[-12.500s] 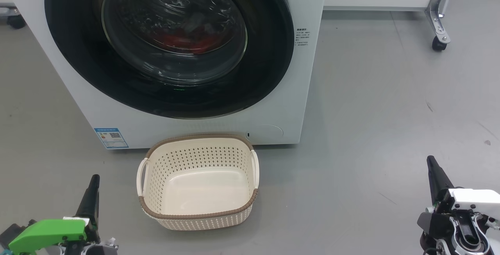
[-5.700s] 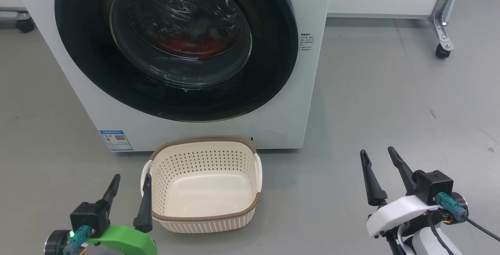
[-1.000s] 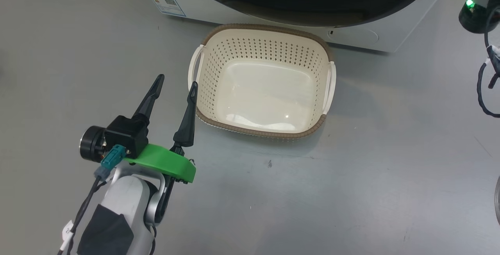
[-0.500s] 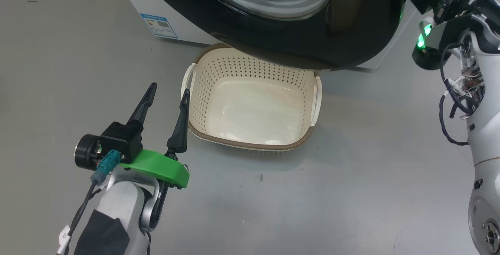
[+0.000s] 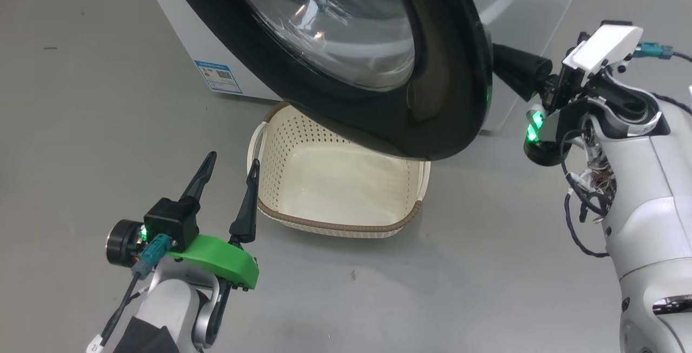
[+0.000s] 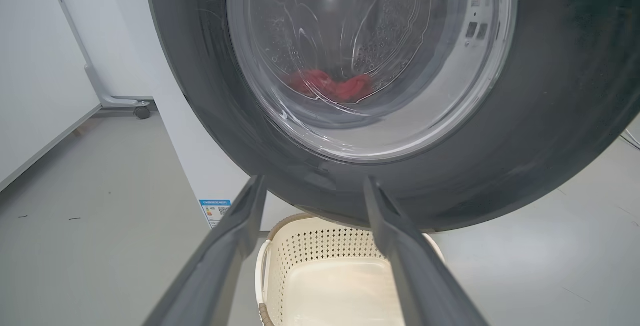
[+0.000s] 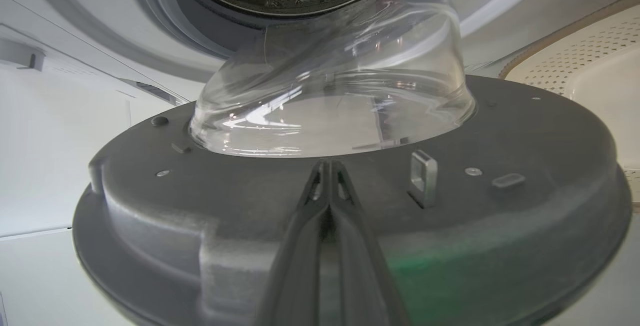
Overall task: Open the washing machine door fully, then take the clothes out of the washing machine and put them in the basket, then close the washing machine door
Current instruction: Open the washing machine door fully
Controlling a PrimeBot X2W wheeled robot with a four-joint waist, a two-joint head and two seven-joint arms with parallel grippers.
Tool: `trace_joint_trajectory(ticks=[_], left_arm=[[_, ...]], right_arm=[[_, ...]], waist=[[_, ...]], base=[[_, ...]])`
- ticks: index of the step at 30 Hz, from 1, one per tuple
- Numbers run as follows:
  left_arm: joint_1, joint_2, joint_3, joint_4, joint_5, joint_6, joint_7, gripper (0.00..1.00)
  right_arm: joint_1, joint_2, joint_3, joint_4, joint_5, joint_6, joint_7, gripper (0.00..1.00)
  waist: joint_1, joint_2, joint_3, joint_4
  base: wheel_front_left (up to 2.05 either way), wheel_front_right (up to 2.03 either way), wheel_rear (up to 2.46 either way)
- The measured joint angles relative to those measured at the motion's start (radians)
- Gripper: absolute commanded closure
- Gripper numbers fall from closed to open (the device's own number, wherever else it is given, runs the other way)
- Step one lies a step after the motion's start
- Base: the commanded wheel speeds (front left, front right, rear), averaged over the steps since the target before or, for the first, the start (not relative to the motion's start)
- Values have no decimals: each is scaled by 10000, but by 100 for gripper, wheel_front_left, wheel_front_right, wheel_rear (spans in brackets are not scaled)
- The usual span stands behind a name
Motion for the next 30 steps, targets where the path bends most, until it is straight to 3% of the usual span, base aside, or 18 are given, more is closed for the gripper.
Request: trace_joint_trajectory(ticks=[19, 30], left_arm=[[699, 136, -194, 171, -2, 31, 268, 0], [936, 138, -318, 146, -29, 33, 531, 0]], right_arm=[[1767, 341, 989, -146, 692, 174, 518, 100], [2623, 309, 2568, -765, 2477, 174, 529, 100]], waist=[[0, 0, -1354, 48], [-1, 0, -1743, 455]], base=[[0, 0, 0], [0, 0, 0]])
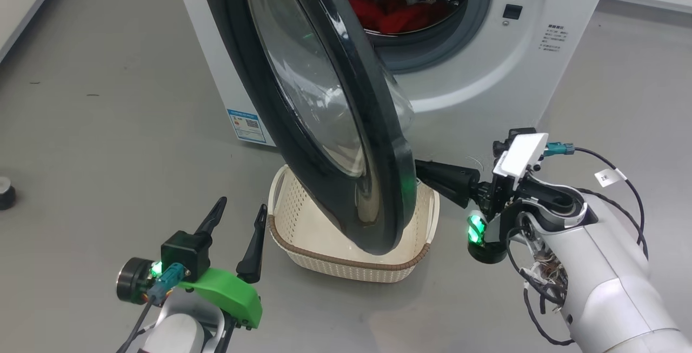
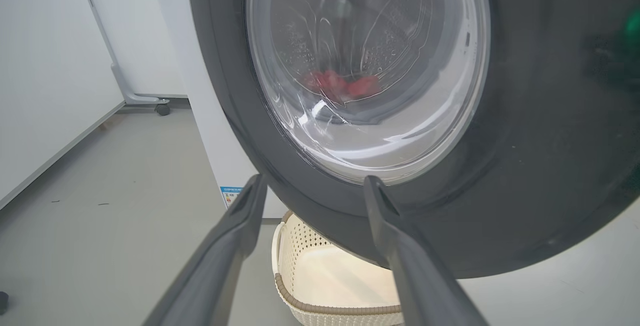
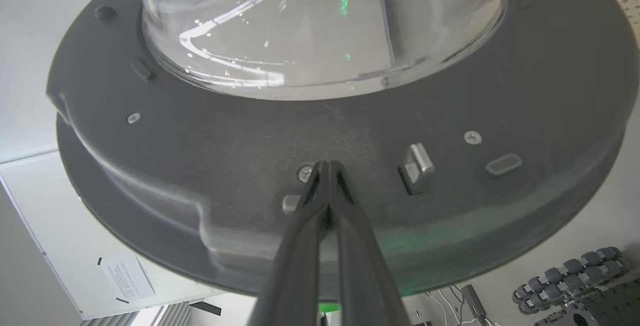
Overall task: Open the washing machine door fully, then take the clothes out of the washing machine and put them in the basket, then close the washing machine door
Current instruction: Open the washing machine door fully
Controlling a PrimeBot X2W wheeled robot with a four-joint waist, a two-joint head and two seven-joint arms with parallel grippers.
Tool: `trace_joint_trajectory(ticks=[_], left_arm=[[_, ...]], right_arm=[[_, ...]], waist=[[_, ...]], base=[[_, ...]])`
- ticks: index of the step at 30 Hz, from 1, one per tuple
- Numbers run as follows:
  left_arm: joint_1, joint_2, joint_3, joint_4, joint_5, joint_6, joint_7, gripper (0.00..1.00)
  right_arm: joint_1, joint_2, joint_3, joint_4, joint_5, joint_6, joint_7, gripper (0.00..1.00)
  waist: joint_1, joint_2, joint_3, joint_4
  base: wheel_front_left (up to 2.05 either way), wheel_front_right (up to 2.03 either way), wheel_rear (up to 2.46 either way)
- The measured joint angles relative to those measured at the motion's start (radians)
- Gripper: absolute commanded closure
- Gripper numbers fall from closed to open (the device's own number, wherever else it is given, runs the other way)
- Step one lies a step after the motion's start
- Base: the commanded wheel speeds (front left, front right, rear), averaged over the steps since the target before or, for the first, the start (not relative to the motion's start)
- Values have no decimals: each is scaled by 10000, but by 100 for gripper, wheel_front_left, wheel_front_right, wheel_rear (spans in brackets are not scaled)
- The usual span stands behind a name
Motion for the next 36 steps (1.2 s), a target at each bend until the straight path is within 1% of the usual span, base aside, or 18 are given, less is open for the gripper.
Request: trace_joint_trajectory(ticks=[12, 18, 22, 27, 32, 36], left_arm=[[191, -12, -174, -113, 0, 40, 190, 0], [240, -13, -224, -144, -2, 40, 267, 0], [258, -10, -217, -165, -2, 46, 278, 0], [445, 23, -155, -240, -21, 128, 307, 0], [526, 176, -61, -341, -58, 144, 309, 0], [566, 171, -29, -447, -67, 222, 309, 0]], right_arm=[[531, 12, 1547, -957, 1060, 81, -593, 100], [667, 12, 1987, -1175, 1237, 81, -926, 100], [802, 8, 2378, -1352, 1549, 82, -1183, 100], [815, 6, 2865, -1613, 1772, 82, -1546, 100], [814, 29, 3149, -1756, 1804, 84, -1990, 100], [817, 31, 3080, -1841, 1827, 84, -2420, 100]], waist=[[0, 0, -295, 722], [0, 0, -391, 1041], [0, 0, -508, 1258], [0, 0, -637, 1448], [0, 0, -671, 1481], [0, 0, -682, 1485]], base=[[0, 0, 0], [0, 0, 0], [0, 0, 0], [0, 0, 0], [0, 0, 0], [0, 0, 0]])
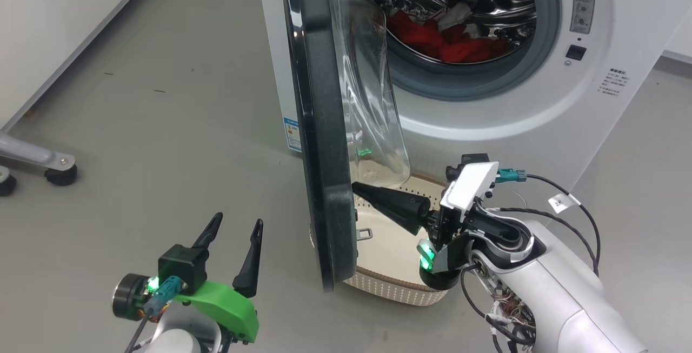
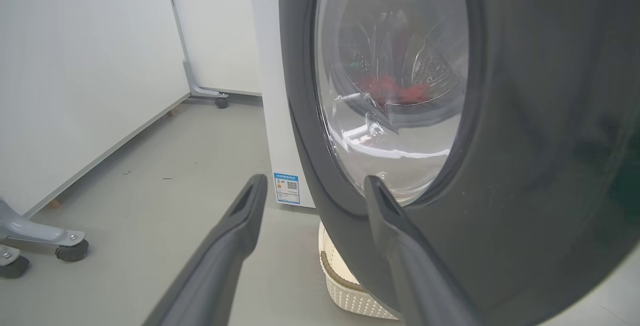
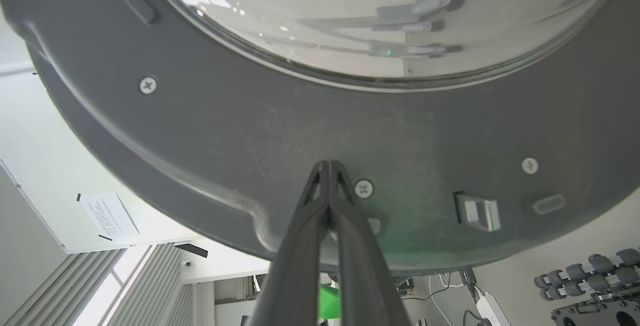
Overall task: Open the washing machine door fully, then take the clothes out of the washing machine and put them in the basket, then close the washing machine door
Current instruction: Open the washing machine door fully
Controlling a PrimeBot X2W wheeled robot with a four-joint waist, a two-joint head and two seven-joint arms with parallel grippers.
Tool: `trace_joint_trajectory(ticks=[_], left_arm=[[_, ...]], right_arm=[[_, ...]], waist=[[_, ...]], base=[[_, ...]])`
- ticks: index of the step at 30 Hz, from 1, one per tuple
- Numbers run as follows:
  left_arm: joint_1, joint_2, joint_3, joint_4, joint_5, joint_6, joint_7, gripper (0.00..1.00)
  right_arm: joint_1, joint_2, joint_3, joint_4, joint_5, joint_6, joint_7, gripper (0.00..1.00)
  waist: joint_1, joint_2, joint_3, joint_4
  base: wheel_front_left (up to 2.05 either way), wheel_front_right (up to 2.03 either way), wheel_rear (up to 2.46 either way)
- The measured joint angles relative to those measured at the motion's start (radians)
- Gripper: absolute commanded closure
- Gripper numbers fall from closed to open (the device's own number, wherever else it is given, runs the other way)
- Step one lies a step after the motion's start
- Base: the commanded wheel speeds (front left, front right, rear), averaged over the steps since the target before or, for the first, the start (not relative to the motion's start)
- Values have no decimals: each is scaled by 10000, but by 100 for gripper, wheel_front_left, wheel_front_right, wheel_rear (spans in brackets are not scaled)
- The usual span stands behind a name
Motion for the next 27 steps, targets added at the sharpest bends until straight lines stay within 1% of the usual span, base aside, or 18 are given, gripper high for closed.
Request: trace_joint_trajectory(ticks=[6, 8, 10, 11, 12, 13, 18, 21, 27], left_arm=[[49, -8, 113, -98, -96, 12, -2, 0], [91, -2, 180, -132, -96, 88, -4, 0], [143, 6, 224, -178, -96, 100, -4, 0], [152, 6, 245, -213, -96, 102, -6, 0], [155, 6, 270, -224, -96, 115, -17, 0], [161, 6, 301, -236, -96, 128, -17, 0], [202, 10, 374, -299, -115, 186, -17, 0], [255, 12, 405, -307, -150, 188, -17, 0], [325, 15, 399, -345, -153, 219, -13, 0]], right_arm=[[382, 15, -568, -267, 102, 0, -819, 100], [593, 27, -773, -403, 98, 0, -1131, 100], [753, 27, -1032, -556, 33, 0, -1528, 85], [805, 27, -1177, -604, -115, 0, -1741, 58], [857, 27, -1327, -644, -259, 0, -1939, 6], [941, 21, -1471, -715, -374, 0, -2121, 0], [1588, -12, -1950, -1066, -1116, 0, -3083, 0], [1976, -144, -2188, -1350, -1659, 0, -3703, 0], [2656, -798, -2443, -1858, -3266, 0, -5152, 0]], waist=[[0, 0, -31, -53], [0, 0, -29, -109], [0, 0, -18, -175], [0, 0, -4, -211], [0, 0, 7, -249], [0, 0, 15, -290], [0, 0, 43, -481], [0, 0, 35, -589], [0, 0, 12, -763]], base=[[0, 0, 0], [0, 0, 0], [0, 0, 0], [0, 0, 0], [0, 0, 0], [0, 0, 0], [0, 0, 0], [0, 0, 0], [0, 0, 0]])
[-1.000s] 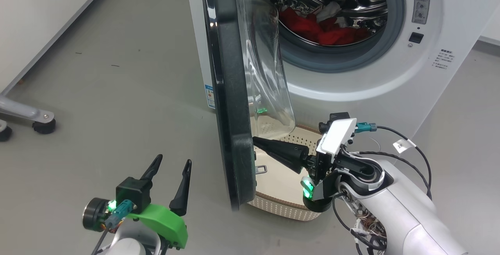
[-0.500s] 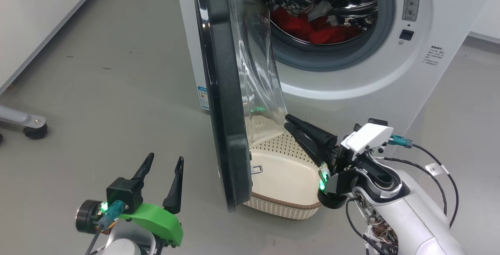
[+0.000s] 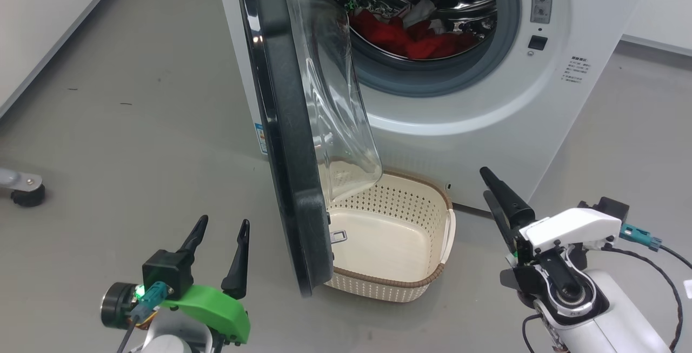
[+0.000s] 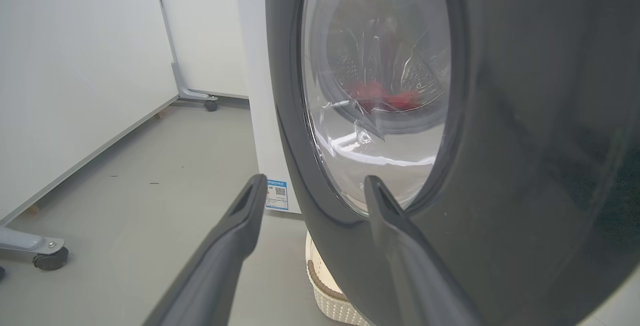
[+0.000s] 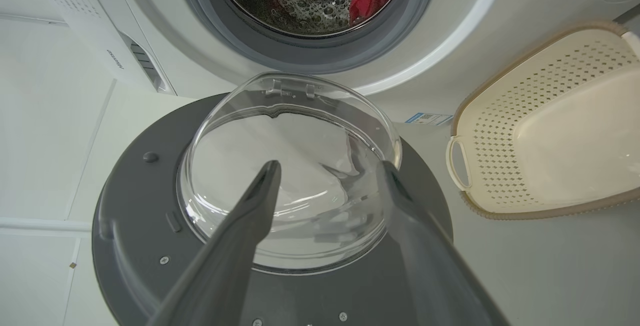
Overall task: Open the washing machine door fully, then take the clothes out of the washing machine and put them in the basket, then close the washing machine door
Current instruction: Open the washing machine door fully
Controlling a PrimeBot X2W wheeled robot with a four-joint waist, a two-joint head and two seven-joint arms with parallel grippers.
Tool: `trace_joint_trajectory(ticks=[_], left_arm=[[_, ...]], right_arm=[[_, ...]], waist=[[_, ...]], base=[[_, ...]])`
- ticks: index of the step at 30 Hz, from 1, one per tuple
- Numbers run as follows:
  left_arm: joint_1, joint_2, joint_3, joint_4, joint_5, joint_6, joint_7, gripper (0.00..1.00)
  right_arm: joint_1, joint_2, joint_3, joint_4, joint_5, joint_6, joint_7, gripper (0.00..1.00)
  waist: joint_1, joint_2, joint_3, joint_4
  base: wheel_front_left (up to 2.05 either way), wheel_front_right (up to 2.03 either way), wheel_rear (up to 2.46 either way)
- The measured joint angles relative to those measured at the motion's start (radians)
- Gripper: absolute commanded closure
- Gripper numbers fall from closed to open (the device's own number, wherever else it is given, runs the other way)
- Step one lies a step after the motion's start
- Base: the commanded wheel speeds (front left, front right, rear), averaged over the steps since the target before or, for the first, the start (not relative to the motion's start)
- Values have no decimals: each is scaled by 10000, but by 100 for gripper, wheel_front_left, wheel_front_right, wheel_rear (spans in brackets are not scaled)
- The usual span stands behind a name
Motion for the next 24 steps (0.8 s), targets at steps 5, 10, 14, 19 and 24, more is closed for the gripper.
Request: trace_joint_trajectory(ticks=[5, 10, 14, 19, 24], left_arm=[[20, 4, 65, -29, -2, 58, 10, 0], [22, 4, 52, -35, -2, 75, 59, 0], [32, 4, 58, -31, -2, 96, 82, 0], [71, 13, 63, -31, -2, 104, 115, 0], [107, 25, 117, -44, -4, 134, 121, 0]], right_arm=[[314, -479, 79, -330, -1576, 2, -1200, 0], [453, -1381, 290, -437, -3772, 2, -2661, 0], [484, -2086, 744, -410, -5912, 2, -3762, 0], [486, -2418, 844, -675, -7854, -456, -3649, 0], [494, -2502, 318, -1352, -9634, -1126, -3482, 0]], waist=[[0, 0, -10, -159], [0, 0, -46, -255], [0, 0, -128, -285], [0, 0, -230, -327], [0, 0, -294, -381]], base=[[0, 0, 0], [0, 0, 0], [0, 0, 0], [0, 0, 0], [0, 0, 0]])
